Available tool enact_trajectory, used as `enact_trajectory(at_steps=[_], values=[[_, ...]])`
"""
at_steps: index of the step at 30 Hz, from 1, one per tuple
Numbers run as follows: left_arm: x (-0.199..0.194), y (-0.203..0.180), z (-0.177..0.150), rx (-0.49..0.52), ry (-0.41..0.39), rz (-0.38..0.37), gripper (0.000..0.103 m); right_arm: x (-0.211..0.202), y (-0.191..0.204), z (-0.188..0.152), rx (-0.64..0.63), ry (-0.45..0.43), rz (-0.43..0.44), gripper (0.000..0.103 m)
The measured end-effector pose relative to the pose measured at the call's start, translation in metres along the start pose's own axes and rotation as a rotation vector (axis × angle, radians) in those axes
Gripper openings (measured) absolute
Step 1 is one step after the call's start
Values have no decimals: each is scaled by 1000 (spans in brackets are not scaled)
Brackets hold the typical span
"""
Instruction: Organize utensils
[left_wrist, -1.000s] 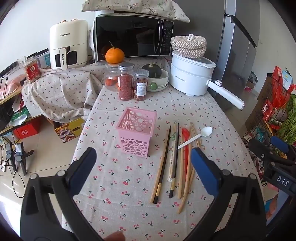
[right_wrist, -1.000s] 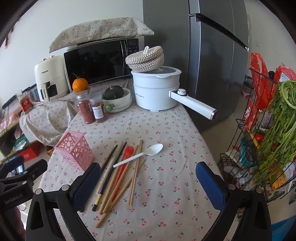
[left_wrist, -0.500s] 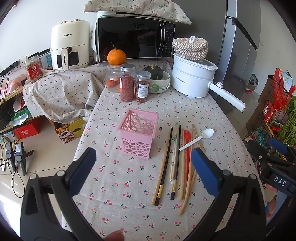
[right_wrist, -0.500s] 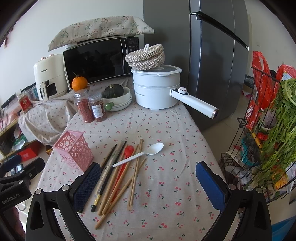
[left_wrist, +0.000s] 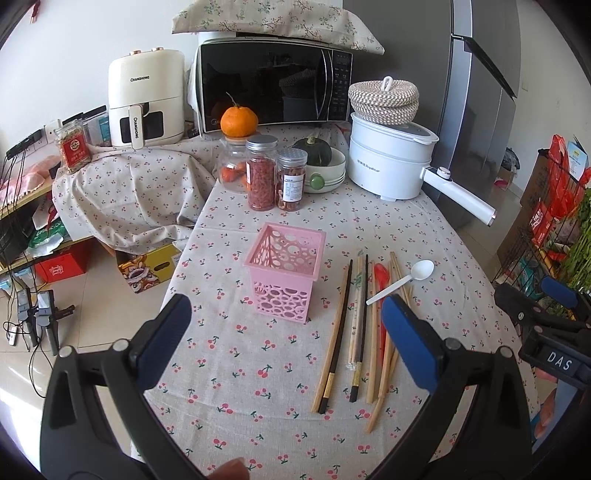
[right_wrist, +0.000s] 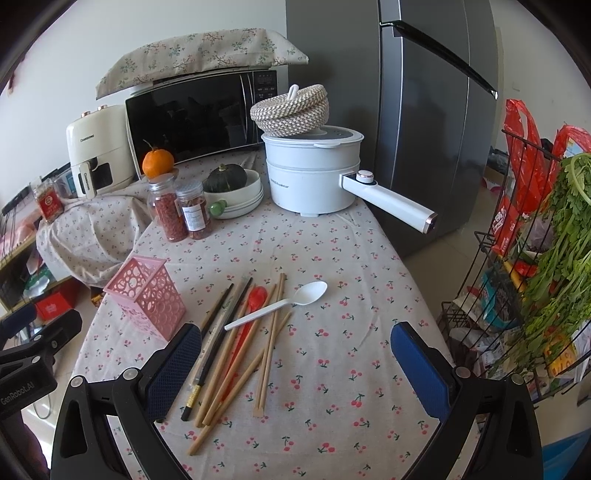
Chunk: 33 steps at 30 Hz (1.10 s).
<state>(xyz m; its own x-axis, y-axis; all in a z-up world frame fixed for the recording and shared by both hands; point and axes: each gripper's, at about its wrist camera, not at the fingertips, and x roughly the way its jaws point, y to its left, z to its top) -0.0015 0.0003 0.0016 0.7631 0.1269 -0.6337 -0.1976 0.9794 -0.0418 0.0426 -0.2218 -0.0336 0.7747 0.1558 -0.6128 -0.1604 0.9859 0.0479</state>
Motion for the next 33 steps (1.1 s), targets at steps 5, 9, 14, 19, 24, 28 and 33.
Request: enact_trajectory(at_steps=[5,9,14,19,24,28,33], values=[[1,-2,1,9,-8,-3,102,1,1,0,-1,7,2,103],[0,-4,0,24,-11,-4,102,3,2,0,-3,12,3,103],[0,-5,-1,23,-12,-12,102,5,3,-1,-2,18,3,103],[1,-5,-1,23,-6,-12,102,7,2,-1,0,24,7,103],[1,-6,-1,23,0,-15,102,6,2,-2,1,26,6,103],[1,-6,-1,20,-1,-16,102,7,1,-3,2,28,5,103],[1,-6,-1,19,-4,-15,102,7,1,-3,1,28,5,103]])
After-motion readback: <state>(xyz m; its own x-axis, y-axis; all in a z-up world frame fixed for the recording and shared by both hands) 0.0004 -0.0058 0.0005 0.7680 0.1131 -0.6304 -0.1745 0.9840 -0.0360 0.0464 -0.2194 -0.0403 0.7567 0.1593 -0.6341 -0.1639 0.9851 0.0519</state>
